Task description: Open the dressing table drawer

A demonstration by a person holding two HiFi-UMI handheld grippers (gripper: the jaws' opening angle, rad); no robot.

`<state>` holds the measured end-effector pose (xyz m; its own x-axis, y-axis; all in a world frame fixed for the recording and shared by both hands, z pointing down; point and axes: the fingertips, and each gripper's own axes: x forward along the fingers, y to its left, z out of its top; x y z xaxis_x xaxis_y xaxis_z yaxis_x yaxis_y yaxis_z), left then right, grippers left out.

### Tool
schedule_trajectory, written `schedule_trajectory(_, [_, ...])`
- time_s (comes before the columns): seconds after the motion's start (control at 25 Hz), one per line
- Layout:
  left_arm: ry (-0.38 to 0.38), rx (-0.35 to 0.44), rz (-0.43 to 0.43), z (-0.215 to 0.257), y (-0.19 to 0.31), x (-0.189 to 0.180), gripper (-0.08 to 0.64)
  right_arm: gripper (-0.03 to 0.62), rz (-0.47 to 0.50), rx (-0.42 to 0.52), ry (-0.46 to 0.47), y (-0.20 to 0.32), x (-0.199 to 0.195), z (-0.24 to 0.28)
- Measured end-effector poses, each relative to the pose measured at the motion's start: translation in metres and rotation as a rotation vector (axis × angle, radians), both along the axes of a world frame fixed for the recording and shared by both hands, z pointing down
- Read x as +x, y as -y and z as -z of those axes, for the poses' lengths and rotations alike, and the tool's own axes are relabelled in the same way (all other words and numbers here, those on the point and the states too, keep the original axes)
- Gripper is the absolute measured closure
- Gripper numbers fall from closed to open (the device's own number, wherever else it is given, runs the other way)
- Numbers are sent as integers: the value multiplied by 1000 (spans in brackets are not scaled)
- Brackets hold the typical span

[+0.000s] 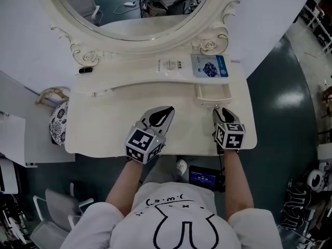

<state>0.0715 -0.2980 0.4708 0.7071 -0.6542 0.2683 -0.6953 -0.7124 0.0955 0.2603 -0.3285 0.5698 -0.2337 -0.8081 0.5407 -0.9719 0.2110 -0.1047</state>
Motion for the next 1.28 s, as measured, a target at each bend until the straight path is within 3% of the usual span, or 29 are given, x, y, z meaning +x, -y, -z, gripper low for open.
schedule_trajectory(0.52, [2,36,-3,12,-16,-1,548,449,98,71,115,-21,-17,33])
schedule_trajectory(0.56, [2,42,-5,14,-15,0,548,461,96,78,114,-21,-17,36])
schedule_trajectory(0.68, [5,59,-16,19,-13,1,548,575,74,113,99,-22,-12,46])
schedule_trajectory(0.96, [7,79,-53,27,-16,1,548,575,68,197,124,-31,-12,79])
schedule_trajectory(1.28, [-18,96,-94,46,-27,-6,548,575,69,303,83,-59,-25,125])
